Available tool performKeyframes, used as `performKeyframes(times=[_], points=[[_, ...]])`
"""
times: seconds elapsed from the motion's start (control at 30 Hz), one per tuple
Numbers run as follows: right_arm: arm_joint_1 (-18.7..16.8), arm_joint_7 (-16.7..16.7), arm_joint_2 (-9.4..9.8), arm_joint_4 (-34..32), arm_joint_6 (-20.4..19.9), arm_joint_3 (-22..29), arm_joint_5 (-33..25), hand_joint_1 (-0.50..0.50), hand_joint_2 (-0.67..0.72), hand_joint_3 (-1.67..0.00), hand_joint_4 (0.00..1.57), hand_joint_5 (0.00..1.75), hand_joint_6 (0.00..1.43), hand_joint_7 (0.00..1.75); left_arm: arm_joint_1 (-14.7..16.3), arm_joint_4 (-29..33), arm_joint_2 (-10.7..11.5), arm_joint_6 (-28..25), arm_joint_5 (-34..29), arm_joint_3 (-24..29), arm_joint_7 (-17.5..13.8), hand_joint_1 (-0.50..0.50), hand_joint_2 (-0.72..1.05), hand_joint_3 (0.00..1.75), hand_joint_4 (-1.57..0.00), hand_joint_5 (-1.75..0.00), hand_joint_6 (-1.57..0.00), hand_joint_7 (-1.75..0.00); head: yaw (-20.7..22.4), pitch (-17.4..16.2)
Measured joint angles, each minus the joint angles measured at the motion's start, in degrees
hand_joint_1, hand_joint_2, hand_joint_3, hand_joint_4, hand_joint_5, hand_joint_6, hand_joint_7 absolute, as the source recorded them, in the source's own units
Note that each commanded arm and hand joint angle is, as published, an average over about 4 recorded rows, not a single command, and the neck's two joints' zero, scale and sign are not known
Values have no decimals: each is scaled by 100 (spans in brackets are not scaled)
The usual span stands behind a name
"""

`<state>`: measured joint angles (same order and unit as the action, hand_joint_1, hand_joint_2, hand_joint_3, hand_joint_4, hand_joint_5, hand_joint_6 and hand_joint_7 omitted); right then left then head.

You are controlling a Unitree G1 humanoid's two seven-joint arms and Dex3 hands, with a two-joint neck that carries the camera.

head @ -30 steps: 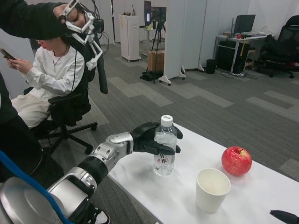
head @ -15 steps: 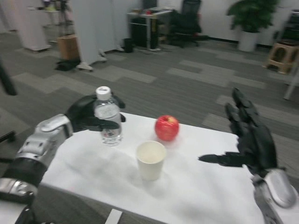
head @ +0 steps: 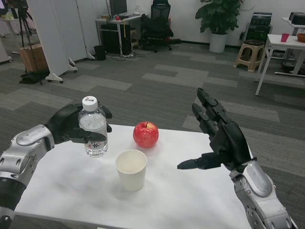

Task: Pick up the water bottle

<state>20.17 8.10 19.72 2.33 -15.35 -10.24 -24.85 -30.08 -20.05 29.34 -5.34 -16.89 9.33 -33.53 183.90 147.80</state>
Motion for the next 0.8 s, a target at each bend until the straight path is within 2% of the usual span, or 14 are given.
performKeyframes(times=[0.17, 0.3, 0.57, 0.7, 0.8], points=[[0, 17, 3, -49, 59, -11, -6, -46, -22, 0, 0, 0, 0, 0, -87, 290, 0, -113, 186, 1, -2, -12, 87, 2, -127, -144, -134, -147, 70, 84], [0, 53, 4, -130, 95, -12, -12, -46, -22, 0, 0, 0, 0, 0, -127, 477, 0, -139, 260, 1, -5, -12, 89, 4, -127, -151, -134, -147, 92, 128], [0, 53, 4, -140, 97, -24, -13, -46, -22, 0, 0, 0, 0, 0, -135, 525, 1, -242, 295, 2, -11, -12, 87, 0, -127, -154, -134, -147, 36, 93], [1, 54, 5, -140, 97, -67, -13, -46, -22, 0, 0, 0, 0, 0, -135, 539, 1, -246, 295, 15, -13, -12, 89, 7, -127, -154, -134, -147, 61, 110], [2, 54, 5, -143, 99, -84, -13, -46, -22, 0, 0, 0, 0, 0, -134, 590, 1, -252, 296, 37, -14, -12, 87, 0, -127, -154, -134, -147, 56, 141]])
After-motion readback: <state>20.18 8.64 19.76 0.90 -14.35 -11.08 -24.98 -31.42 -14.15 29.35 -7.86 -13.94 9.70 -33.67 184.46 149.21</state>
